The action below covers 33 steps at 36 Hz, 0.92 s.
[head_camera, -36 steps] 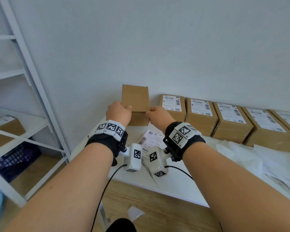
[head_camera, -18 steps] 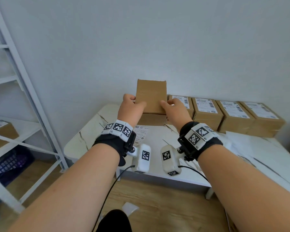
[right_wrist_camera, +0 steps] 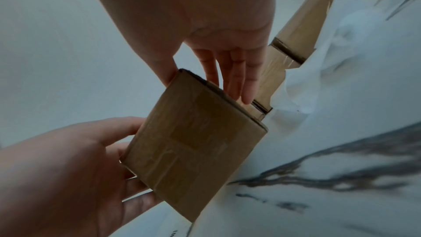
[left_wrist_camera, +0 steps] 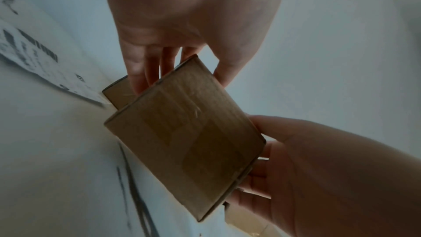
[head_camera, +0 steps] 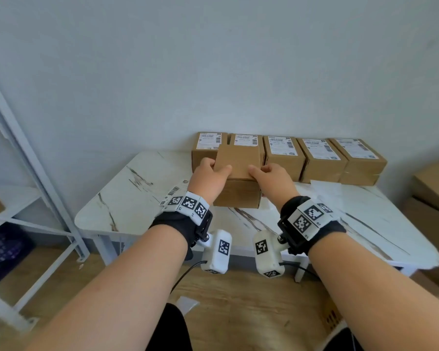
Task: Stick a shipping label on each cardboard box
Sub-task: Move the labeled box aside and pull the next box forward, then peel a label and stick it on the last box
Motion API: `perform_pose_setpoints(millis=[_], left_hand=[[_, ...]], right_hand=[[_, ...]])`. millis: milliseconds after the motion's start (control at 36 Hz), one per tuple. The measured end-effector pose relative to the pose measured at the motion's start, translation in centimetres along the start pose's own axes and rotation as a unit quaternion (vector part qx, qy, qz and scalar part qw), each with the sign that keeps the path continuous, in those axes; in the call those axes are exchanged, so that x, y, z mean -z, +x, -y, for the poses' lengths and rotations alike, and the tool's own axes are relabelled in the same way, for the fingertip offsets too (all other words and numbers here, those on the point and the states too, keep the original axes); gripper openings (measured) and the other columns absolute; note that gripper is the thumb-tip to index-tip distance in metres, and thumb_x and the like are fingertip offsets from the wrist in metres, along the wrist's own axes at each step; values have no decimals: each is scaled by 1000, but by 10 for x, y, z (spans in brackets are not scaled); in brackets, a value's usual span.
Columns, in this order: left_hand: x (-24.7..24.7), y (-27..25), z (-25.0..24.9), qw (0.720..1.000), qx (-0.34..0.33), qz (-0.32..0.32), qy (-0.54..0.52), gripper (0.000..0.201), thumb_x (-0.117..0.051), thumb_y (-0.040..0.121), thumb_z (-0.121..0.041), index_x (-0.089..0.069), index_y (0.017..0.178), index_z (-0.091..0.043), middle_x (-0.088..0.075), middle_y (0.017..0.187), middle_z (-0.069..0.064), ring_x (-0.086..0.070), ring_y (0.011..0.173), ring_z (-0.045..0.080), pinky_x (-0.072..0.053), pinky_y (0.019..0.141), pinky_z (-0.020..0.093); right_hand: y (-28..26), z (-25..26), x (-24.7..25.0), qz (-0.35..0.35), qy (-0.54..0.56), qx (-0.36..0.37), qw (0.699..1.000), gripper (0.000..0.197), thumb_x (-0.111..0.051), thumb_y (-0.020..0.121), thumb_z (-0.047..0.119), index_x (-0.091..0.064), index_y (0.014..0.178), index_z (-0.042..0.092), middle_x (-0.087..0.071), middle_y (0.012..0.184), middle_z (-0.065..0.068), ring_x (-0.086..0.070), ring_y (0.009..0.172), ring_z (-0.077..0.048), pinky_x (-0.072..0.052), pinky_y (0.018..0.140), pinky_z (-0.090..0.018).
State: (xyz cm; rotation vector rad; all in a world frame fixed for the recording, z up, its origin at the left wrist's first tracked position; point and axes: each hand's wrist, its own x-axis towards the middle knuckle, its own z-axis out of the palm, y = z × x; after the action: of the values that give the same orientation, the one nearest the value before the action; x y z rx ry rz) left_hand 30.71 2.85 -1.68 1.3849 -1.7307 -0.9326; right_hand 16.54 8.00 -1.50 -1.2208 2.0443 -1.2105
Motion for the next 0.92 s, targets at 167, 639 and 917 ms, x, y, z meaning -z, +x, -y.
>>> perform_pose_setpoints(millis=[167, 639, 917], left_hand=[[-12, -5, 2, 997, -28, 60, 41, 34, -41, 96, -39, -57, 115, -16, -62, 105, 1, -59, 97, 22, -43, 76, 32], [13, 17, 26, 984, -6, 14, 178, 42, -40, 100, -24, -44, 140, -11, -48, 142, 9, -47, 128, 27, -38, 102, 35], [55, 28, 78, 928, 67, -12, 367, 20, -47, 88, -13, -64, 95, -4, -66, 106, 16, -62, 95, 33, -41, 64, 30]], right_hand=[[-3, -14, 0, 10, 5, -12, 1000, 57, -58, 90, 48, -47, 131, 11, -58, 116, -2, -55, 101, -19, -44, 81, -31], [-2, -7, 0, -71, -26, 68, 995, 45, -56, 93, 31, -46, 135, 15, -43, 137, -8, -52, 110, -20, -45, 85, -30], [-14, 22, -27, -91, -64, 169, 979, 32, -49, 92, 16, -57, 123, 13, -51, 128, -9, -47, 119, -25, -42, 100, -38]])
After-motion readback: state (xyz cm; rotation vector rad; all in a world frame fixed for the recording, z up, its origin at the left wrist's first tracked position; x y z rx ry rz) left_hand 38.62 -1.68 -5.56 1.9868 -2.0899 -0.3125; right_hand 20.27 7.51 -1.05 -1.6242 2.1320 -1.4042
